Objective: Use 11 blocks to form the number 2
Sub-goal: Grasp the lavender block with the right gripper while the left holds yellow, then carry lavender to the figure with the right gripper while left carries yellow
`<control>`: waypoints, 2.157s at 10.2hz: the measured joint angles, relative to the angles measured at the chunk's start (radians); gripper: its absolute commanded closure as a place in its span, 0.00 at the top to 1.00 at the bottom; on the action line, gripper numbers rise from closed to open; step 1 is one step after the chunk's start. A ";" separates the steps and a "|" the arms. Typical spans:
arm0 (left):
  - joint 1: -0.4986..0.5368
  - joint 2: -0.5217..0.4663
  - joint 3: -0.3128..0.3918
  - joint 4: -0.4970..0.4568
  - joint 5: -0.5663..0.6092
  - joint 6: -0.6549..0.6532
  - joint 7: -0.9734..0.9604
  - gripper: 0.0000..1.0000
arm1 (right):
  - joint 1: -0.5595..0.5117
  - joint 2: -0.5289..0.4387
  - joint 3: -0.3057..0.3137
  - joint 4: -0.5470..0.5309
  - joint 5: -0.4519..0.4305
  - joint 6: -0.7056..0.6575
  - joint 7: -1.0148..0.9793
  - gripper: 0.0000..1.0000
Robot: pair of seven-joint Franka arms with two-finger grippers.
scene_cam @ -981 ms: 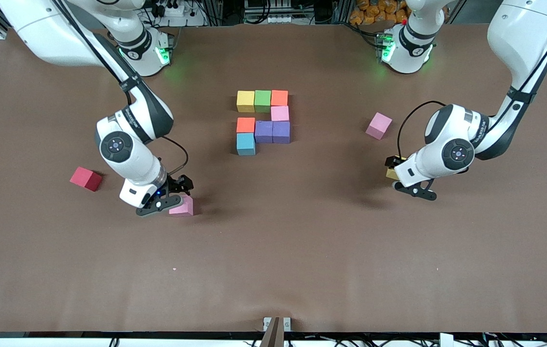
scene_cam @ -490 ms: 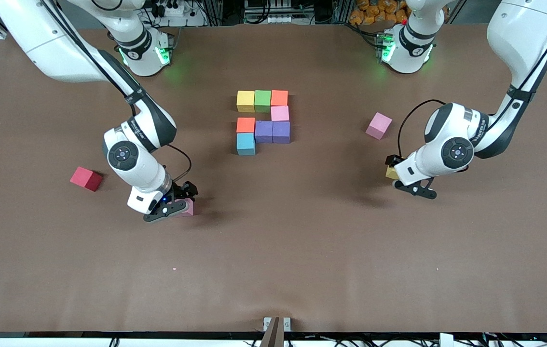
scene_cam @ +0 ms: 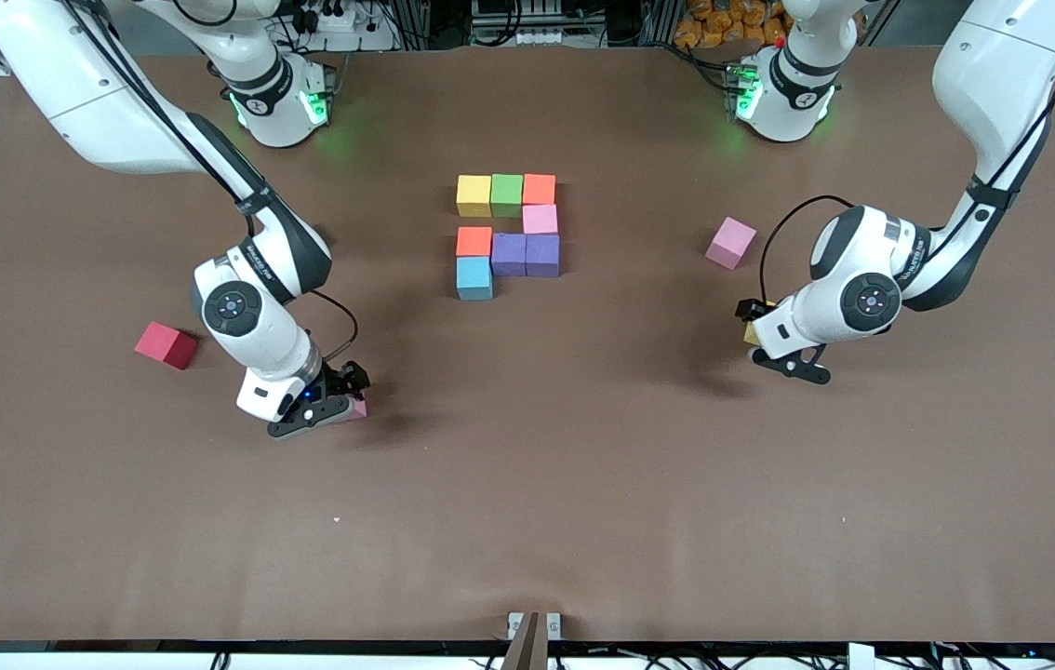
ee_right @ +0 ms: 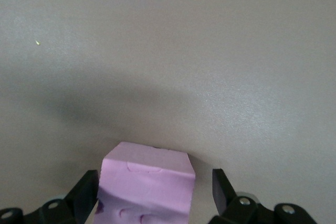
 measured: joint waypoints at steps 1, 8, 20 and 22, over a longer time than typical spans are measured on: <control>-0.001 0.002 0.007 -0.005 0.000 0.000 0.000 0.58 | 0.000 0.009 -0.001 0.000 0.000 0.006 0.000 0.70; -0.001 -0.008 0.023 0.008 0.000 -0.006 -0.134 0.32 | 0.070 -0.011 -0.003 0.004 0.000 -0.031 0.103 0.44; -0.014 0.024 0.025 0.184 -0.003 -0.020 -0.836 0.32 | 0.382 -0.071 0.032 0.018 0.218 -0.119 0.478 0.45; -0.037 0.029 0.019 0.191 -0.028 -0.020 -0.931 0.32 | 0.432 -0.064 -0.019 0.016 0.216 -0.113 0.478 0.46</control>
